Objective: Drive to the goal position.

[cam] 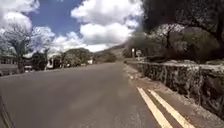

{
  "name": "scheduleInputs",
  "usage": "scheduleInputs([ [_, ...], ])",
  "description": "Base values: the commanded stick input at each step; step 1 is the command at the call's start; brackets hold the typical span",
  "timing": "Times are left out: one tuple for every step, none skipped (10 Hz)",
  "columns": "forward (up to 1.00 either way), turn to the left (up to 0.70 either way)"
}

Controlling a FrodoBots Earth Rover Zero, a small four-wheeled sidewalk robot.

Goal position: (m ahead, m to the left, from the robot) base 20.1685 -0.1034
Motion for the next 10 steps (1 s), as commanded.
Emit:
scheduleInputs([
  [0.7, 0.0],
  [0.7, 0.0],
  [0.7, 0.0],
  [0.7, 0.0],
  [0.7, 0.0],
  [0.7, 0.0],
  [0.7, 0.0],
  [0.7, 0.0],
  [0.7, 0.0],
  [0.7, 0.0],
])
